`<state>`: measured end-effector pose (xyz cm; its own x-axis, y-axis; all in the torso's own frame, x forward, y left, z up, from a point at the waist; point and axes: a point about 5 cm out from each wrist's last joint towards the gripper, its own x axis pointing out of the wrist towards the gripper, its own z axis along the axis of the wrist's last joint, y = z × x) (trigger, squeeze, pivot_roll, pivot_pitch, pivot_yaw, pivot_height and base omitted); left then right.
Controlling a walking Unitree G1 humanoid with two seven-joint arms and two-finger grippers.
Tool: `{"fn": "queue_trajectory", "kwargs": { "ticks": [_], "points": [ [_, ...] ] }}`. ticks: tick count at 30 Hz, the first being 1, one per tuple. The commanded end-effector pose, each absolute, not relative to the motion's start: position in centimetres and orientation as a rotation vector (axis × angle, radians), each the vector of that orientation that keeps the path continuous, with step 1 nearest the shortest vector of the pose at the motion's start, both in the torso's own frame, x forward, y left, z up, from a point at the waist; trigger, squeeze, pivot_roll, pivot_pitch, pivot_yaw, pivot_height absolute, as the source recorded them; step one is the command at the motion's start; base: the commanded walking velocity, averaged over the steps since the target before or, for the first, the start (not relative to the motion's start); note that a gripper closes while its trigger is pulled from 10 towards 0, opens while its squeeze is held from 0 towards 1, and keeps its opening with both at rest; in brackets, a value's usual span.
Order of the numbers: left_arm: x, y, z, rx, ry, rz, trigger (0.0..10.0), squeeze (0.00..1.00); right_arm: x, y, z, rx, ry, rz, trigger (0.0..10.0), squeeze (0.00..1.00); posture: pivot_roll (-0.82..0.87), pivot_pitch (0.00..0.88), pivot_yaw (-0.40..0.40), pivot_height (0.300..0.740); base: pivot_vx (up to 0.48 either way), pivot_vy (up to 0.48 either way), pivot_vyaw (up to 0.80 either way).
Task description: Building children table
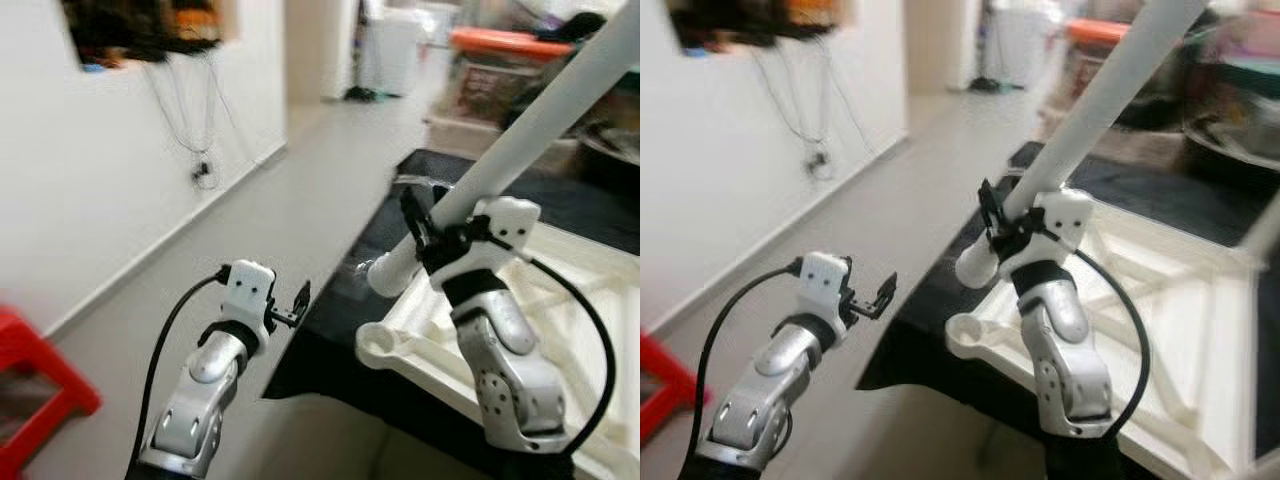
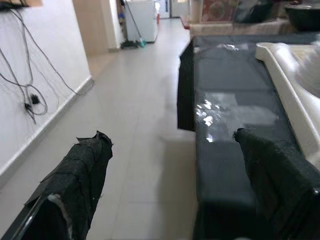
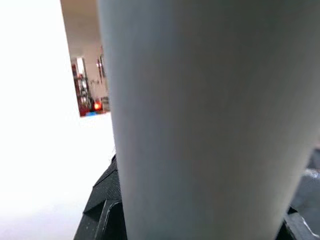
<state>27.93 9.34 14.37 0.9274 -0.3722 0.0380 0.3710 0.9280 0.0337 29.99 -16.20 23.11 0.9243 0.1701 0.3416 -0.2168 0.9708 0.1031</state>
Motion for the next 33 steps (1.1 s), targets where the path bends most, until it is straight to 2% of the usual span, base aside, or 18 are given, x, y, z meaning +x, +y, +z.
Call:
{"fn": "queue_trajectory", "kwargs": {
  "ticks": [1,5,7,10,11,12,13,14,16,19,20,22,33],
  "points": [
    [27.2,8.6,14.5,0.014,-0.035,-0.429,10.0,0.0,30.4,-17.3,23.3,0.141,-0.325,0.173,10.0,0.0,0.14,0.0,-0.068,0.74,0.0,0.0,0.0],
    [26.4,8.0,14.2,0.0,-0.013,-0.48,10.0,0.0,30.8,-18.0,22.9,0.164,-0.283,0.221,10.0,0.0,0.14,0.0,-0.068,0.74,0.0,0.0,0.0],
    [25.1,7.5,14.0,-0.009,0.01,-0.545,10.0,0.0,31.3,-18.6,22.8,0.213,-0.218,0.359,10.0,0.0,0.14,0.037,-0.07,0.74,0.0,0.0,0.0],
    [25.1,7.5,14.0,-0.009,0.01,-0.545,10.0,0.0,31.3,-18.6,22.8,0.213,-0.218,0.359,10.0,0.0,0.14,0.037,-0.07,0.74,0.0,0.0,0.0],
    [24.6,7.4,14.0,-0.012,0.016,-0.564,10.0,0.0,31.4,-18.7,22.8,0.239,-0.199,0.421,10.0,0.0,0.14,0.037,-0.07,0.74,0.0,0.0,0.0],
    [24.1,7.4,14.0,-0.015,0.03,-0.577,10.0,0.0,31.4,-18.8,23.1,0.28,-0.188,0.541,10.0,0.0,0.15,0.079,-0.069,0.74,0.0,0.0,0.0],
    [24.1,7.4,14.0,-0.015,0.03,-0.577,10.0,0.0,31.4,-18.8,23.1,0.28,-0.188,0.541,10.0,0.0,0.15,0.079,-0.069,0.74,0.0,0.0,0.0],
    [23.7,7.5,14.1,-0.017,0.039,-0.583,10.0,0.0,31.3,-18.8,23.4,0.308,-0.187,0.621,10.0,0.0,0.16,0.084,-0.069,0.74,0.0,0.0,0.0],
    [23.7,7.5,14.1,-0.017,0.039,-0.583,10.0,0.0,31.3,-18.8,23.4,0.308,-0.187,0.621,10.0,0.0,0.16,0.084,-0.069,0.74,0.0,0.0,0.0],
    [22.7,7.7,14.2,-0.024,0.06,-0.612,10.0,0.0,31.6,-18.6,23.8,0.345,-0.176,0.778,10.0,0.0,0.17,0.131,-0.07,0.74,0.0,0.0,0.0],
    [22.7,7.7,14.2,-0.024,0.06,-0.612,10.0,0.0,31.6,-18.6,23.8,0.345,-0.176,0.778,10.0,0.0,0.17,0.131,-0.07,0.74,0.0,0.0,0.0],
    [21.3,7.8,14.6,-0.031,0.082,-0.644,10.0,0.0,32.1,-18.3,23.4,0.324,-0.145,0.892,10.0,0.0,0.19,0.177,-0.07,0.74,0.0,0.0,0.0],
    [19.6,8.2,15.1,-0.044,0.126,-0.646,10.0,0.0,31.9,-18.6,21.9,0.231,-0.024,1.061,10.0,0.0,0.19,0.209,-0.065,0.74,0.0,0.0,0.0]
  ]
}}
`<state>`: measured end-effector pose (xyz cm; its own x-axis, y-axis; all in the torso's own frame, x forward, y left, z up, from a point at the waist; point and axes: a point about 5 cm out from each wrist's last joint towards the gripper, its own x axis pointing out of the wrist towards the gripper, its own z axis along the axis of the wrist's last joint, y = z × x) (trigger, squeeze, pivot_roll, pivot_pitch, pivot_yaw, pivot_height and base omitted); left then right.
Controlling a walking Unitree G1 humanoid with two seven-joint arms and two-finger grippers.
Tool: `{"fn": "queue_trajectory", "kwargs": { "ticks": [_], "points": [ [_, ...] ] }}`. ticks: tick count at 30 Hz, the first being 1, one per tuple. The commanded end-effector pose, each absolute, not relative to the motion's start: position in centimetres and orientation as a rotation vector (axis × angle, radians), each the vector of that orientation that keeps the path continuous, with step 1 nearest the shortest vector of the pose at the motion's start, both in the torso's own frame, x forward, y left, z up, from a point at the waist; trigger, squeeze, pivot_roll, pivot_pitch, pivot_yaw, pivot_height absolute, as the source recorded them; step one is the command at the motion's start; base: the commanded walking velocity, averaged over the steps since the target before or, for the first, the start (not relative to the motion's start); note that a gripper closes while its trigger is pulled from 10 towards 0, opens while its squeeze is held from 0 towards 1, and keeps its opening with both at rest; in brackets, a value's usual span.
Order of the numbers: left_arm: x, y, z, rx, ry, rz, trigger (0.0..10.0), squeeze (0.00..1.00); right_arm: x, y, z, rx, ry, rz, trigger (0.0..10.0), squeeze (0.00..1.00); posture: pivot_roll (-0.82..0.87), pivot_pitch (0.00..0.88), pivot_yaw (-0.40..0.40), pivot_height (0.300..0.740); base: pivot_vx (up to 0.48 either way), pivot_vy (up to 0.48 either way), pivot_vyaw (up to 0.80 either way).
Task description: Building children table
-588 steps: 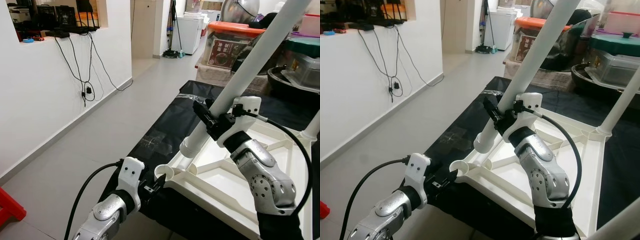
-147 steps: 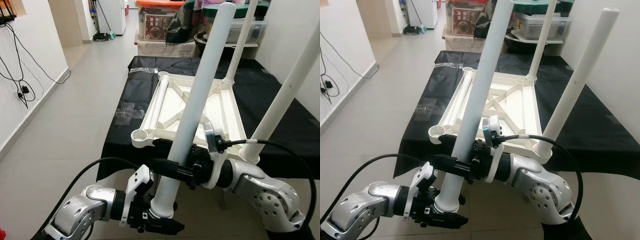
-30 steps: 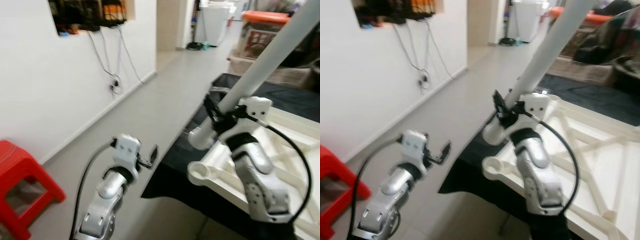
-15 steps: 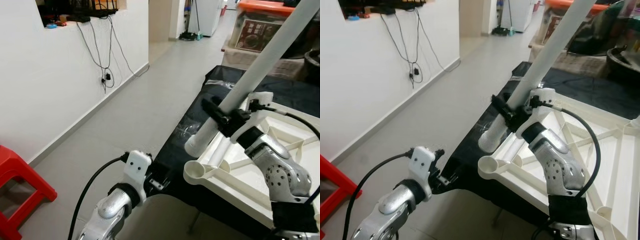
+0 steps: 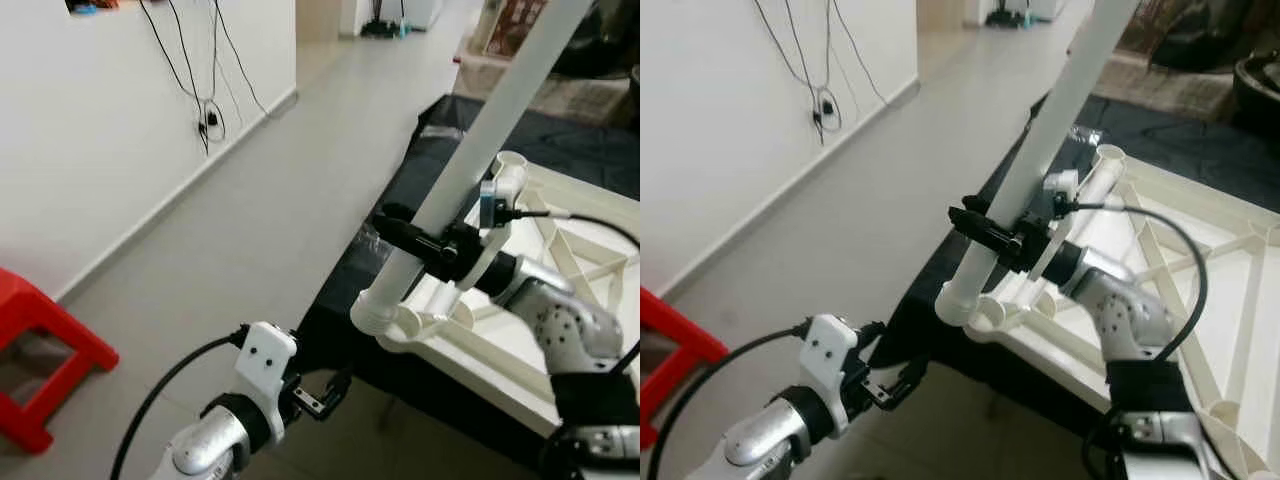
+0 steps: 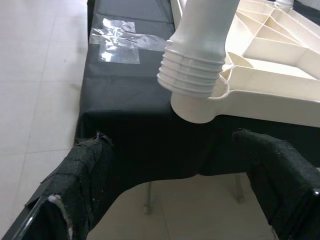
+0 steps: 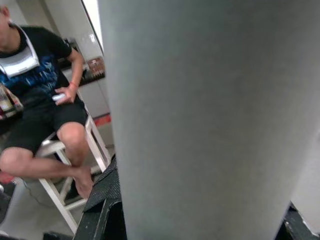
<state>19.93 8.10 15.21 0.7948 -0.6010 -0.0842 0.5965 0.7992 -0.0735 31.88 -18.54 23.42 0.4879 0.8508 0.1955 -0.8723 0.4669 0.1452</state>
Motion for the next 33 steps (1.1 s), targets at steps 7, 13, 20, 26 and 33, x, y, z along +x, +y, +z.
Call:
{"fn": "queue_trajectory", "kwargs": {
  "ticks": [7,13,20,26,33],
  "points": [
    [18.9,8.3,15.2,-0.047,0.148,-0.644,10.0,0.0,32.0,-19.3,21.3,0.19,0.018,1.083,10.0,0.0,0.19,0.211,-0.062,0.74,0.0,0.0,0.0],
    [18.4,8.5,15.2,-0.05,0.169,-0.643,10.0,0.0,32.0,-20.1,20.9,0.146,0.043,1.091,10.0,0.0,0.19,0.203,-0.063,0.74,0.0,0.0,0.0],
    [18.2,8.6,15.4,-0.048,0.176,-0.641,10.0,0.0,32.4,-19.7,20.2,0.064,0.06,1.075,10.0,0.0,0.19,0.205,-0.065,0.74,0.0,0.0,0.0],
    [18.5,8.5,15.4,-0.043,0.176,-0.637,10.0,0.0,31.5,-17.7,20.9,-0.083,0.036,1.14,10.0,0.0,0.19,0.203,-0.066,0.74,0.0,0.0,0.0],
    [18.9,8.3,15.4,-0.039,0.174,-0.641,10.0,0.0,31.5,-17.2,21.1,-0.203,0.035,1.065,10.0,0.0,0.18,0.197,-0.063,0.74,0.0,0.0,0.0]
  ]
}}
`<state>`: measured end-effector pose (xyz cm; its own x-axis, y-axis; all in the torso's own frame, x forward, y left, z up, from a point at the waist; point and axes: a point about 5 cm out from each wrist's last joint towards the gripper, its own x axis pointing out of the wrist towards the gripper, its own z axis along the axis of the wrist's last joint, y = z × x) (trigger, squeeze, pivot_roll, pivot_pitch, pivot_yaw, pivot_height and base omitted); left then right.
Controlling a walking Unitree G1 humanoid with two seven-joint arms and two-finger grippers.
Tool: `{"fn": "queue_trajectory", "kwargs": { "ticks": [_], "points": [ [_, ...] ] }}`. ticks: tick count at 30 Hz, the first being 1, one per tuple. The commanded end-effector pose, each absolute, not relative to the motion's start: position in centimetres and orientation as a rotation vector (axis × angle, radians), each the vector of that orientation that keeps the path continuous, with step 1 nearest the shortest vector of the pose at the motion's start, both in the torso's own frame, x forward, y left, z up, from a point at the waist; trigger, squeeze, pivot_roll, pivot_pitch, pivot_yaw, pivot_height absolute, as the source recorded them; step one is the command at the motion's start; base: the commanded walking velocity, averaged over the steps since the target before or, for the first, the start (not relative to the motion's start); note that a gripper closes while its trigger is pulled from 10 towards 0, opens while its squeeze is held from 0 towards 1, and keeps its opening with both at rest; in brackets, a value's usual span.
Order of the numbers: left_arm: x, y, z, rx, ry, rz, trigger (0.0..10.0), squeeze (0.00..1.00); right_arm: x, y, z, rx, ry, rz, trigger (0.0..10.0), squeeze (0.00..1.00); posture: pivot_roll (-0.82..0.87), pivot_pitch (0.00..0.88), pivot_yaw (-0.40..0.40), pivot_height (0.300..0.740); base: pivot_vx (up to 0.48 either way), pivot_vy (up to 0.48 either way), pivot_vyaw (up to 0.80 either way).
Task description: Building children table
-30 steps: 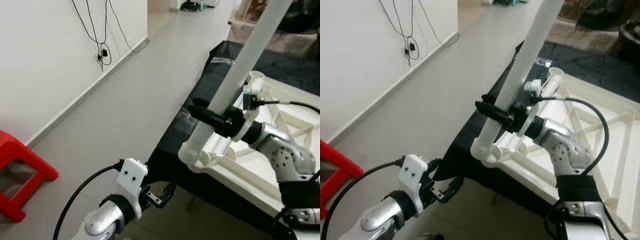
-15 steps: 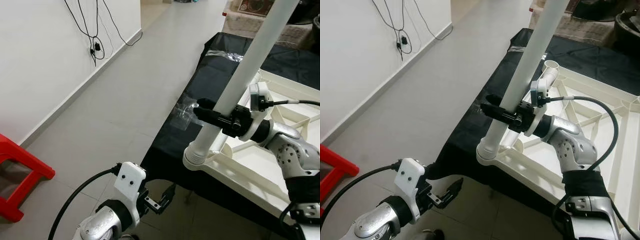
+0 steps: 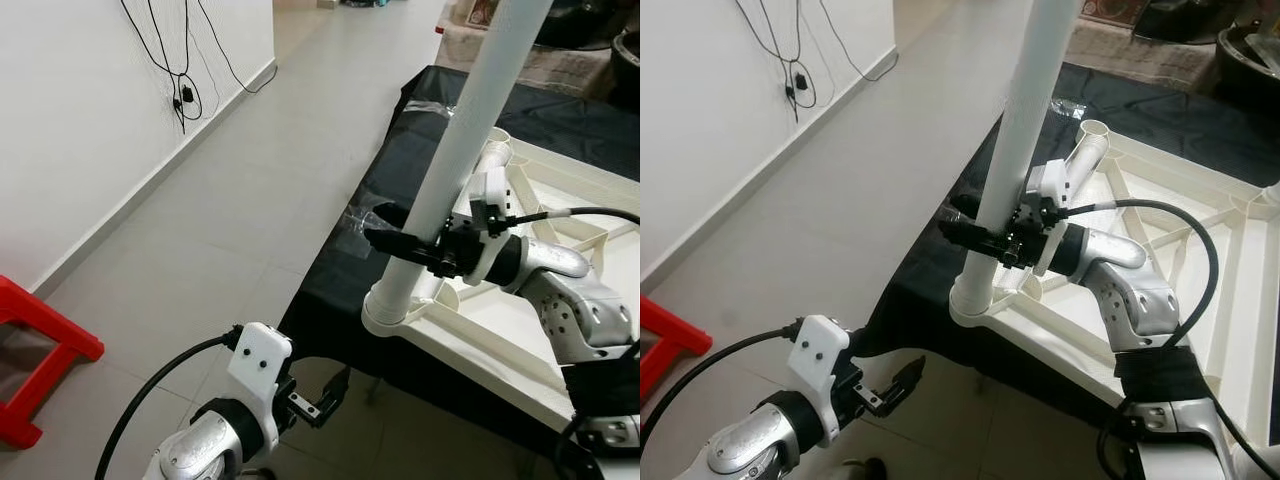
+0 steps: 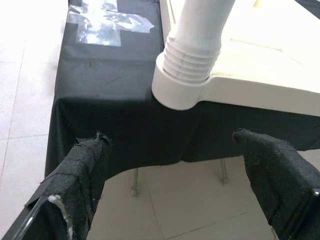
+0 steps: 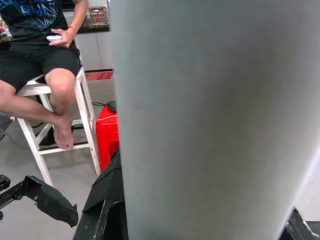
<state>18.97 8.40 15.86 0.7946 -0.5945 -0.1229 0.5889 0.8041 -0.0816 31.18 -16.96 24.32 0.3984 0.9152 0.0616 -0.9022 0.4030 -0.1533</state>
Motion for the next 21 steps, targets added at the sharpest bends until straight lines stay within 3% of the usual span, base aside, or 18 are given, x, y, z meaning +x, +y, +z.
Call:
{"fn": "queue_trajectory", "kwargs": {
  "ticks": [1,9,16,21],
  "points": [
    [18.9,8.3,15.4,-0.039,0.174,-0.641,10.0,0.0,31.5,-17.2,21.1,-0.203,0.035,1.065,10.0,0.0,0.18,0.197,-0.063,0.74,0.0,0.0,0.0],
    [19.3,8.1,15.4,-0.036,0.167,-0.638,10.0,0.0,32.4,-18.1,20.6,-0.195,0.019,0.839,10.0,0.0,0.18,0.188,-0.062,0.74,0.0,0.0,0.0],
    [19.4,8.0,15.4,-0.036,0.165,-0.635,10.0,0.0,31.6,-18.2,22.3,-0.186,-0.083,0.857,10.0,0.0,0.18,0.186,-0.059,0.74,0.0,0.0,0.0],
    [19.6,7.9,15.5,-0.036,0.161,-0.638,10.0,0.0,31.0,-17.7,21.9,-0.307,-0.047,0.915,10.0,0.0,0.17,0.184,-0.061,0.74,0.0,0.0,0.0]
  ]
}}
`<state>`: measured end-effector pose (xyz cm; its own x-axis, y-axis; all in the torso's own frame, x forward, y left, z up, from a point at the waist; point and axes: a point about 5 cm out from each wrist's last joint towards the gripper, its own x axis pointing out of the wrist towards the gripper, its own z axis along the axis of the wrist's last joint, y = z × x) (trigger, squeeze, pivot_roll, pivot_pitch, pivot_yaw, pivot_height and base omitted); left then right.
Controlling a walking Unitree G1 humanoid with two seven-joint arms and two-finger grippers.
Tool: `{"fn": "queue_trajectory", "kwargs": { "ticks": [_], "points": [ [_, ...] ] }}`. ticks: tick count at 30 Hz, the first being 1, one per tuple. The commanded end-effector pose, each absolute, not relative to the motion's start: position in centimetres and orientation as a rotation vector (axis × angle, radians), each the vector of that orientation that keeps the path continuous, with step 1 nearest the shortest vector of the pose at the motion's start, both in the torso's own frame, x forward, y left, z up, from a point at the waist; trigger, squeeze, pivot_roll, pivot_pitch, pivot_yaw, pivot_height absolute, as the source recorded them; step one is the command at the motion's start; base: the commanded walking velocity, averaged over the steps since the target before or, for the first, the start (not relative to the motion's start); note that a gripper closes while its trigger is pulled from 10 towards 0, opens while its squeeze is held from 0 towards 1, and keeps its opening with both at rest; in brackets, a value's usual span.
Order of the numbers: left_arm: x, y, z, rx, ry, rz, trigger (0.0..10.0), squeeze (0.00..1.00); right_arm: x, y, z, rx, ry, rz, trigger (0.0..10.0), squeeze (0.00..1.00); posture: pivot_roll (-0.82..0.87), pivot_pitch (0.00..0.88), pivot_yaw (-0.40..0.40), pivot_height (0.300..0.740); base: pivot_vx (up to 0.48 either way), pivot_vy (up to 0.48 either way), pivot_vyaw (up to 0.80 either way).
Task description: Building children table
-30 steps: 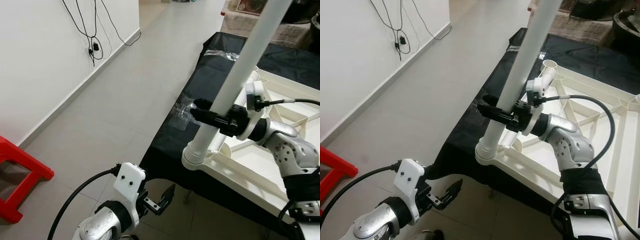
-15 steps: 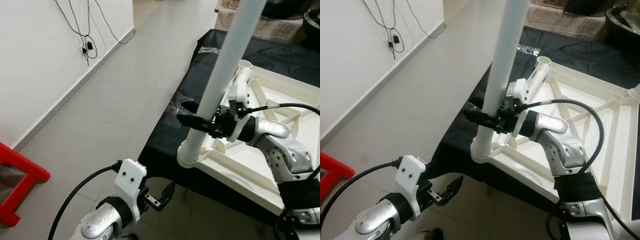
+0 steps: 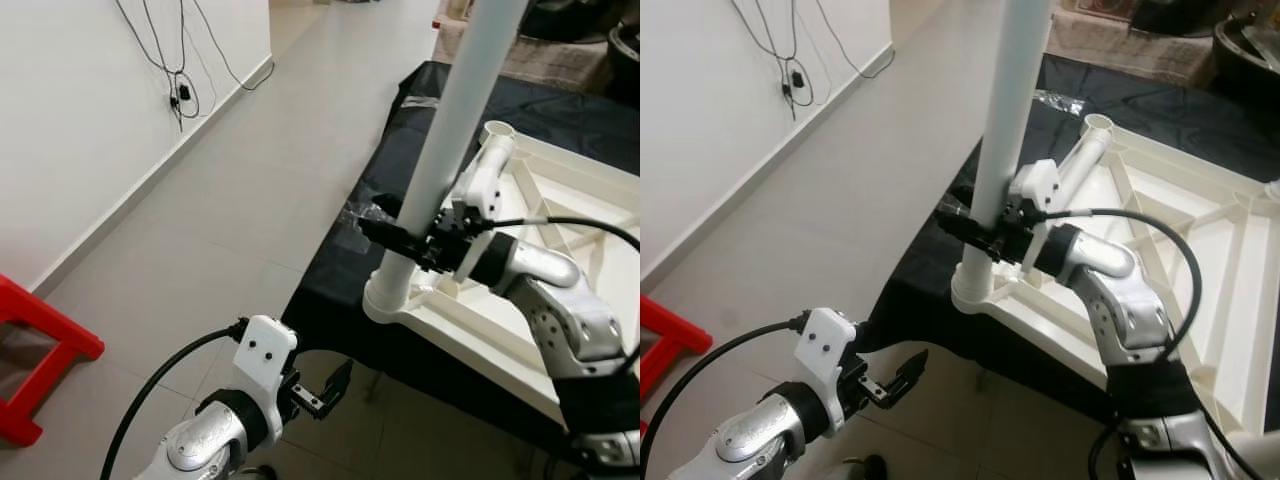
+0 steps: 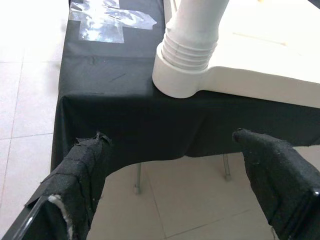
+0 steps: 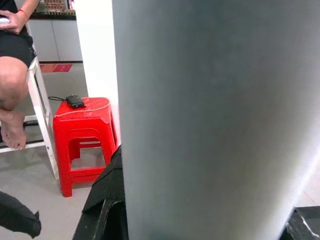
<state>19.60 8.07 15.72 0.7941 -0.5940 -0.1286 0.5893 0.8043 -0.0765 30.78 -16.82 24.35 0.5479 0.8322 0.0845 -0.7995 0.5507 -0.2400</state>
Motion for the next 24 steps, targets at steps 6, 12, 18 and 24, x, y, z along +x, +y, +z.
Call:
{"fn": "queue_trajectory", "kwargs": {
  "ticks": [6,12,18,24],
  "points": [
    [19.6,7.9,15.5,-0.035,0.16,-0.637,10.0,0.0,32.3,-18.5,20.7,-0.324,0.049,0.763,10.0,0.0,0.17,0.184,-0.063,0.74,0.0,0.0,0.0],
    [19.7,7.8,15.5,-0.032,0.156,-0.635,10.0,0.0,32.7,-19.2,20.8,-0.235,0.052,0.627,10.0,0.0,0.17,0.178,-0.063,0.74,0.0,0.0,0.0],
    [20.1,7.8,15.4,-0.026,0.146,-0.631,10.0,0.0,33.0,-22.2,19.6,-0.117,0.061,0.098,10.0,0.0,0.17,0.165,-0.06,0.74,0.0,0.0,0.0],
    [20.9,7.8,15.2,-0.019,0.132,-0.626,10.0,0.0,30.1,-24.4,18.0,0.048,0.052,-0.589,10.0,0.0,0.17,0.132,-0.056,0.74,0.0,0.0,0.0]
  ]
}}
